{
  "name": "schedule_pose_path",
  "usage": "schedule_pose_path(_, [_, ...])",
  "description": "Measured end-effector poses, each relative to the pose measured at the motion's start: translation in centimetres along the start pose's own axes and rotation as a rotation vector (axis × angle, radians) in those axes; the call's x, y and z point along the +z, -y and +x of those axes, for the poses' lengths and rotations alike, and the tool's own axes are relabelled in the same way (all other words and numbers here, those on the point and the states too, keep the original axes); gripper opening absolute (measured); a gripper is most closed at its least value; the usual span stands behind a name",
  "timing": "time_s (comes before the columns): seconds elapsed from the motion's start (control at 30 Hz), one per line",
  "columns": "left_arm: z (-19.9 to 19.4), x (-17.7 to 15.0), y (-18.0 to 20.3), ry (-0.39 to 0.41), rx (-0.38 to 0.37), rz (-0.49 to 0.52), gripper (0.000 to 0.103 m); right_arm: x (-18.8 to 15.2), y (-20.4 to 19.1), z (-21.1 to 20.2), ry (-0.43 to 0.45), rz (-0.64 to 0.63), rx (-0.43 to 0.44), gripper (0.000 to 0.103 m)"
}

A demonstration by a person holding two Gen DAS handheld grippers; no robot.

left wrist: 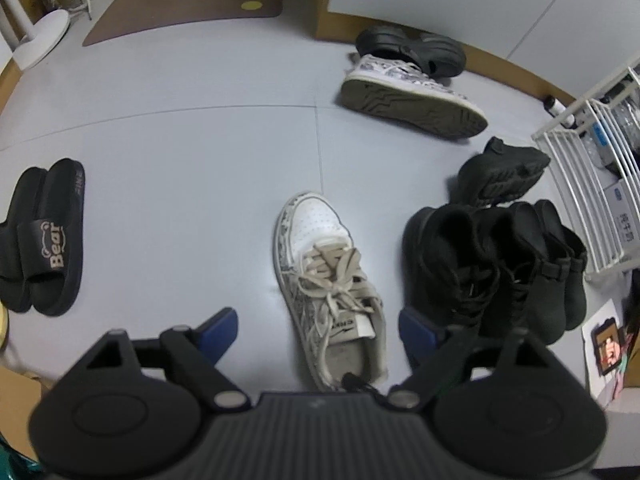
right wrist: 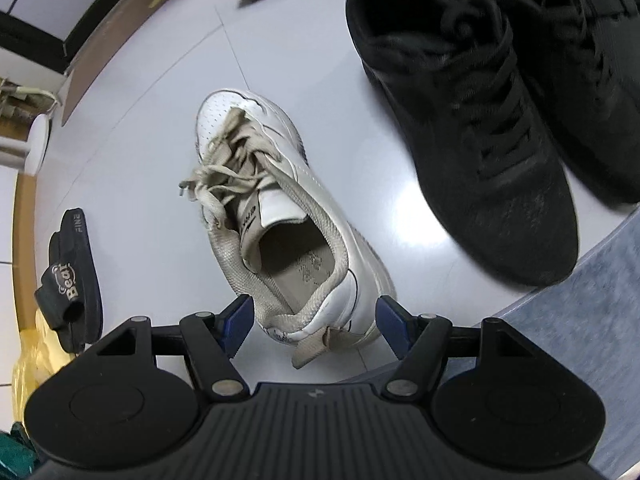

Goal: Organize scattered shoes
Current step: 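Move the right gripper to the heel collar of the white-beige sneaker, then close the right gripper on the sneaker's heel collar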

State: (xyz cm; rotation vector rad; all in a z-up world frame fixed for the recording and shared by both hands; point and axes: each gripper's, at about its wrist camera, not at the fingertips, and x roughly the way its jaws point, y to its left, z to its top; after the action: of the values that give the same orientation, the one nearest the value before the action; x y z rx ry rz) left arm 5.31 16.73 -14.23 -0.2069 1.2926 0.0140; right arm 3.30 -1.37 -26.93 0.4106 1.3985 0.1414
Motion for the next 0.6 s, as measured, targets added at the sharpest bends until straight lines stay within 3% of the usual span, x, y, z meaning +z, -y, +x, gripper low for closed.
schedule_pose_path(0.1, [-0.2, 0.2, 0.1, 0.017, 0.014, 0.003, 0.090, -0.1, -0.3, 0.7, -0.021, 0.005, -0.009, 0.063])
schedule_pose_path(0.3, [0.2, 0.3, 0.1, 0.019, 0.044, 0.046, 0.091, 0.3, -0.4, 1.7, -0.051, -0.009, -0.022, 0.061])
schedule_pose_path(0.47, [0.4, 0.2, -0.1, 0.007, 0.057, 0.036, 0.091, 2.6, 0.4, 2.2, 0.002, -0.121, -0.058, 0.054])
schedule_pose_path(0.6, [0.2, 0.3, -0.1, 0.015, 0.058, 0.033, 0.091, 4.1, 0.2, 1.1, 0.074, -0.202, -0.092, 0.042])
